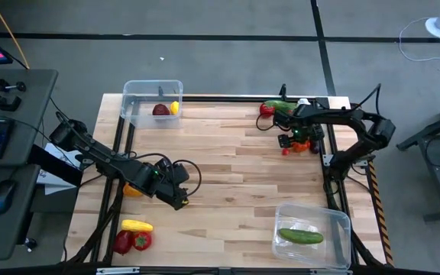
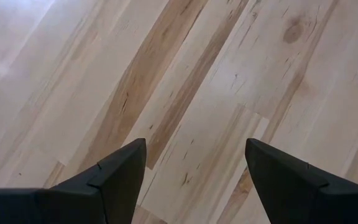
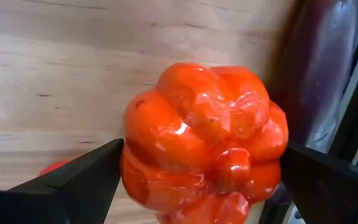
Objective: Sort produce into baskets
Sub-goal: Put the orange pumpkin into the bottom transparent bin
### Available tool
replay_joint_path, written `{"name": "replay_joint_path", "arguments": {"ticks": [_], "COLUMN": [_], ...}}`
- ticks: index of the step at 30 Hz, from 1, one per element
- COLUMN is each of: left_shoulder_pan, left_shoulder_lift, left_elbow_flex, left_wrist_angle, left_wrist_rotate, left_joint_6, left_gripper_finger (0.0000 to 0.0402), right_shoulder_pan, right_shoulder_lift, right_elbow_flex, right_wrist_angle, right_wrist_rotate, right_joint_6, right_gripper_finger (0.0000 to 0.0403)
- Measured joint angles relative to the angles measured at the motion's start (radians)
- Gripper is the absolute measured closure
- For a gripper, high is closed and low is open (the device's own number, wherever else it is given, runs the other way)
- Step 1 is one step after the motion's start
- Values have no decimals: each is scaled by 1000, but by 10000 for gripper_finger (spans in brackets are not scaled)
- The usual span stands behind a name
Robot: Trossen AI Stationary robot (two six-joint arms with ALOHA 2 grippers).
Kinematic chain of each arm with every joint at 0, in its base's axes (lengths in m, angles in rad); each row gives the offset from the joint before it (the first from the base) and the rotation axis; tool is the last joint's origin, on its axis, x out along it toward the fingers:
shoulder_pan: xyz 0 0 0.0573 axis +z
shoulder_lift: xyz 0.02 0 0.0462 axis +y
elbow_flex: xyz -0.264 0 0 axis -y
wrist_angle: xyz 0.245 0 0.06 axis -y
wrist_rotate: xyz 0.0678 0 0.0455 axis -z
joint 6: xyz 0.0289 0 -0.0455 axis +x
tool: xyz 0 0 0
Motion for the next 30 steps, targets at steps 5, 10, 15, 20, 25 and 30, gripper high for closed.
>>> {"name": "replay_joint_path", "arguments": {"ticks": [5, 10, 15, 20, 25, 30], "left_shoulder_pan": [0, 0, 0, 0, 0, 0], "left_shoulder_lift": [0, 0, 0, 0, 0, 0], "left_elbow_flex": [0, 0, 0, 0, 0, 0], "left_wrist_angle": [0, 0, 0, 0, 0, 0], "left_wrist_rotate": [-5, -5, -4, -4, -4, -4], "left_joint_6": [5, 4, 4, 4, 4, 4], "left_gripper_finger": [140, 140, 140, 140, 140, 140], "right_shoulder_pan": [0, -3, -7, -16, -17, -17], "right_shoulder_lift": [0, 0, 1, 2, 2, 2], "right_elbow_flex": [0, 0, 0, 0, 0, 0], "right_wrist_angle": [28, 107, 156, 155, 150, 127], "right_wrist_rotate": [15, 5, -9, -14, -50, -61], "right_joint_6": [-28, -60, -50, -34, -33, -34], "right_gripper_finger": [4, 4, 4, 4, 11, 45]}}
